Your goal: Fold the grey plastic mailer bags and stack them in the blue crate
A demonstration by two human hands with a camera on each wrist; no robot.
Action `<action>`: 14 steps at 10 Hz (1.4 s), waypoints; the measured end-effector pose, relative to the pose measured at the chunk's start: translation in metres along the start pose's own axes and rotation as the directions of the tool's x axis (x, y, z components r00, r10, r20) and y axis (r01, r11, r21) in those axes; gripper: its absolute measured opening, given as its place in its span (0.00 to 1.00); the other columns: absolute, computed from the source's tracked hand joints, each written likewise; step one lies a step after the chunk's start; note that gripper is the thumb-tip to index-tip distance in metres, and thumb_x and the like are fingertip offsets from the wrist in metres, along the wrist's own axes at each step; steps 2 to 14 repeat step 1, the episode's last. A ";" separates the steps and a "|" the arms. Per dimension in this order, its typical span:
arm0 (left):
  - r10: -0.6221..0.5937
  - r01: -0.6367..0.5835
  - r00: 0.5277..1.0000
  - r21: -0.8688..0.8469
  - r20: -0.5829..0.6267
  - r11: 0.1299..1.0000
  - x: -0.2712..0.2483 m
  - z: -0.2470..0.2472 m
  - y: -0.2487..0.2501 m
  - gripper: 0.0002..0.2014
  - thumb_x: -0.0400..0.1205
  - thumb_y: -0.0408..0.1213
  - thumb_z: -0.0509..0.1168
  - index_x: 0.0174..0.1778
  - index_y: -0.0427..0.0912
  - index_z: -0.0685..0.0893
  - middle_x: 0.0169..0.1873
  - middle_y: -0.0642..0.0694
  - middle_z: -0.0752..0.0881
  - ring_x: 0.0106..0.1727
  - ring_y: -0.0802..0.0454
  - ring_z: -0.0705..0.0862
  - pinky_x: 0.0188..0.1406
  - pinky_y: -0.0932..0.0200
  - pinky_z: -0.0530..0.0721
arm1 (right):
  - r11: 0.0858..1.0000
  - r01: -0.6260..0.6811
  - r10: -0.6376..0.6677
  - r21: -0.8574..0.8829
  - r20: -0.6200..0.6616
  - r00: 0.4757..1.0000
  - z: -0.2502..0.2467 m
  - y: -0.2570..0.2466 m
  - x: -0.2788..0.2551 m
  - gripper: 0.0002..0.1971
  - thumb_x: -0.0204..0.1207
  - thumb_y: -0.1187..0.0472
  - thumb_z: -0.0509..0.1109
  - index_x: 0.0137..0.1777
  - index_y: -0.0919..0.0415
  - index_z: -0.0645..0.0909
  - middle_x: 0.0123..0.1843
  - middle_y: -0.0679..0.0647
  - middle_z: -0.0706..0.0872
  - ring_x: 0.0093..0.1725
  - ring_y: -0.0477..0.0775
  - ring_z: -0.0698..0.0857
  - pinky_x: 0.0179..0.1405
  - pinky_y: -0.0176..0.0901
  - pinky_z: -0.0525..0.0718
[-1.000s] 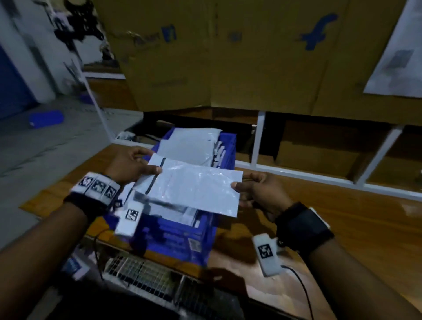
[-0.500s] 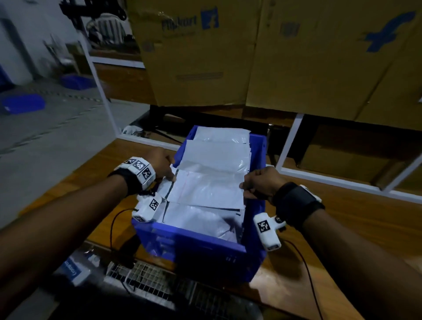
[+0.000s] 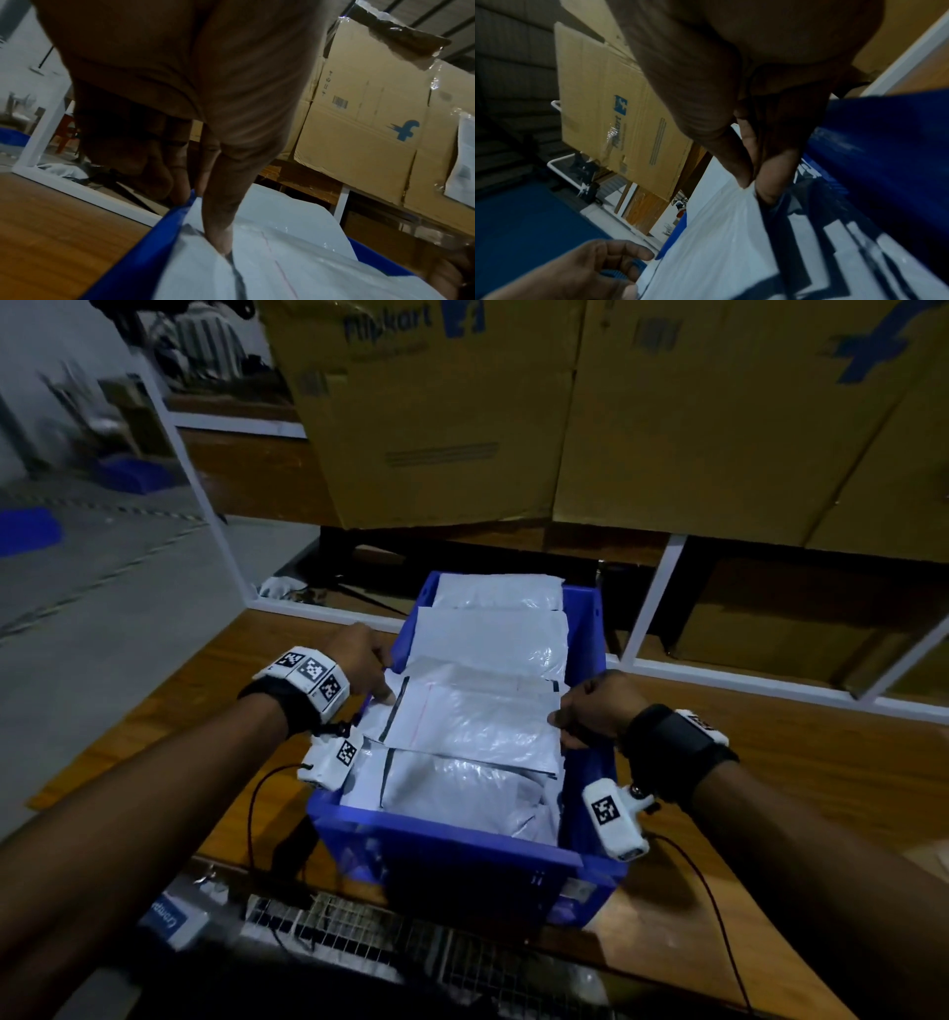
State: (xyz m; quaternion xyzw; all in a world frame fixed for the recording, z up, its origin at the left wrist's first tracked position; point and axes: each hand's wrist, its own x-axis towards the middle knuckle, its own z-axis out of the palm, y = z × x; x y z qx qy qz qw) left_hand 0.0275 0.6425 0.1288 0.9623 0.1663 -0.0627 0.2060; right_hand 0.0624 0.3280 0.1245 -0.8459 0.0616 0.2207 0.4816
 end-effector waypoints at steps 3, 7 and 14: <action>0.022 -0.022 1.000 0.013 -0.021 1.000 0.002 0.000 -0.004 0.17 0.64 0.39 0.89 0.40 0.40 0.90 0.36 0.42 0.90 0.41 0.41 0.88 0.37 0.52 0.84 | 0.981 0.097 -0.111 -0.165 -0.076 0.991 -0.006 0.007 0.000 0.09 0.66 0.62 0.85 0.40 0.67 0.90 0.35 0.60 0.93 0.33 0.57 0.92 0.41 0.53 0.95; 0.022 -0.022 1.000 0.013 -0.021 1.000 0.002 0.000 -0.004 0.17 0.64 0.39 0.89 0.40 0.40 0.90 0.36 0.42 0.90 0.41 0.41 0.88 0.37 0.52 0.84 | 0.981 0.097 -0.111 -0.165 -0.076 0.991 -0.006 0.007 0.000 0.09 0.66 0.62 0.85 0.40 0.67 0.90 0.35 0.60 0.93 0.33 0.57 0.92 0.41 0.53 0.95; 0.022 -0.022 1.000 0.013 -0.021 1.000 0.002 0.000 -0.004 0.17 0.64 0.39 0.89 0.40 0.40 0.90 0.36 0.42 0.90 0.41 0.41 0.88 0.37 0.52 0.84 | 0.981 0.097 -0.111 -0.165 -0.076 0.991 -0.006 0.007 0.000 0.09 0.66 0.62 0.85 0.40 0.67 0.90 0.35 0.60 0.93 0.33 0.57 0.92 0.41 0.53 0.95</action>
